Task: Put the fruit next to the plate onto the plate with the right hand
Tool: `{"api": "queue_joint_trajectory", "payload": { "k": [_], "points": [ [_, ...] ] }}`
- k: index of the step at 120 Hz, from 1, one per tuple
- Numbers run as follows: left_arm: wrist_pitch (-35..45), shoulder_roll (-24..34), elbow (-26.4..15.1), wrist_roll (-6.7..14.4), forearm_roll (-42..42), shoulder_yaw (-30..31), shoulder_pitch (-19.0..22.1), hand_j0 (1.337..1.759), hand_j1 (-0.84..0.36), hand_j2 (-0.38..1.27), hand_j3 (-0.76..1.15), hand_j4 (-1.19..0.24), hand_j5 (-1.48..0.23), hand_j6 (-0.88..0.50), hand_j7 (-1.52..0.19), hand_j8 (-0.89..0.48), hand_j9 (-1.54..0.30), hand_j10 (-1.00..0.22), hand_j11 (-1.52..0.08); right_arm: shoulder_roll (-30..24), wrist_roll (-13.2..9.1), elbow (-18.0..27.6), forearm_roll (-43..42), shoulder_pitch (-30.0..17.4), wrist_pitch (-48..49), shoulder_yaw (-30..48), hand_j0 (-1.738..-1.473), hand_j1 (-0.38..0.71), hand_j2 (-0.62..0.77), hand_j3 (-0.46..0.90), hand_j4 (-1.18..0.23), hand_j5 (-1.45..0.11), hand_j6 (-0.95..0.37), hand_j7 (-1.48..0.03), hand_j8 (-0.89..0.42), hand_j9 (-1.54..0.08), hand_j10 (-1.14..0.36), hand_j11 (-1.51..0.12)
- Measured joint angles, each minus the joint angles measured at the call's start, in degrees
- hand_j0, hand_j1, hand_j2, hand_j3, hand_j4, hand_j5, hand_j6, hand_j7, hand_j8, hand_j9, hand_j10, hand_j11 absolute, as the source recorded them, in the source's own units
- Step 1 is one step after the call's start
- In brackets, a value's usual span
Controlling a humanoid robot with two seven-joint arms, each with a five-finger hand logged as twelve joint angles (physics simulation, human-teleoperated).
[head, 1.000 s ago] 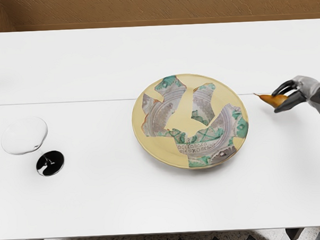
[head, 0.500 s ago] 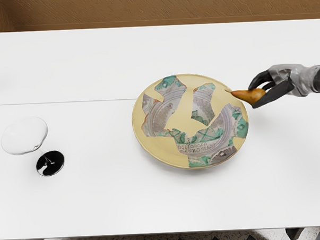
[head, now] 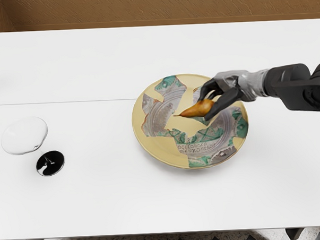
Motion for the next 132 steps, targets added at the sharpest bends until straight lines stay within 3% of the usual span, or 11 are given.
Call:
{"api": "queue_joint_trajectory", "payload": {
  "k": [27,45,67,97,114,132],
  "points": [
    [0.0,0.0,0.0,0.0,0.0,0.0,0.0,1.658,0.32,0.00,0.00,-0.02,-0.03,-0.02,-0.03,-0.02,-0.03,-0.02,-0.03,3.7,0.0,-0.8,-0.3,0.0,-0.2,-0.4,-1.658,0.41,0.35,0.00,-0.82,-1.20,-0.29,-1.12,-0.25,-1.18,-0.66,-1.21],
    [0.0,0.0,0.0,0.0,0.0,0.0,0.0,1.658,0.32,0.00,0.00,-0.02,-0.03,-0.02,-0.03,-0.02,-0.03,-0.02,-0.03,4.5,0.0,-1.3,-0.5,0.0,-0.3,-0.5,-1.658,0.35,0.21,0.00,-0.71,-1.00,-0.39,-0.95,-0.35,-0.99,-0.63,-1.00],
    [0.0,0.0,0.0,0.0,0.0,0.0,0.0,1.658,0.32,0.00,0.00,-0.02,-0.03,-0.02,-0.03,-0.02,-0.03,-0.02,-0.03,4.7,0.0,-1.5,-0.4,0.1,-1.3,-0.5,-1.658,0.17,0.05,0.00,-0.49,-0.66,-0.36,-0.64,-0.34,-0.66,-0.45,-0.67],
    [0.0,0.0,0.0,0.0,0.0,0.0,0.0,1.658,0.32,0.00,0.00,-0.02,-0.03,-0.02,-0.03,-0.02,-0.03,-0.02,-0.03,3.6,-0.1,-1.5,2.1,0.1,-1.1,0.3,-1.658,-0.13,0.00,0.00,-0.20,-0.27,-0.16,-0.26,-0.16,-0.27,-0.19,-0.27],
    [0.0,0.0,0.0,0.0,0.0,0.0,0.0,1.658,0.32,0.00,0.00,-0.02,-0.03,-0.02,-0.03,-0.02,-0.03,-0.02,-0.03,1.2,0.0,-1.5,7.7,-0.5,4.8,2.3,-1.658,-0.24,0.00,0.00,-0.10,-0.13,-0.08,-0.13,-0.08,-0.13,-0.09,-0.13],
    [0.0,0.0,0.0,0.0,0.0,0.0,0.0,1.658,0.32,0.00,0.00,-0.02,-0.03,-0.02,-0.03,-0.02,-0.03,-0.02,-0.03,-2.9,1.8,-1.7,14.8,-2.4,13.8,3.5,-1.658,-0.30,0.00,0.00,-0.05,-0.06,-0.04,-0.06,-0.04,-0.06,-0.05,-0.06]
  ]
}}
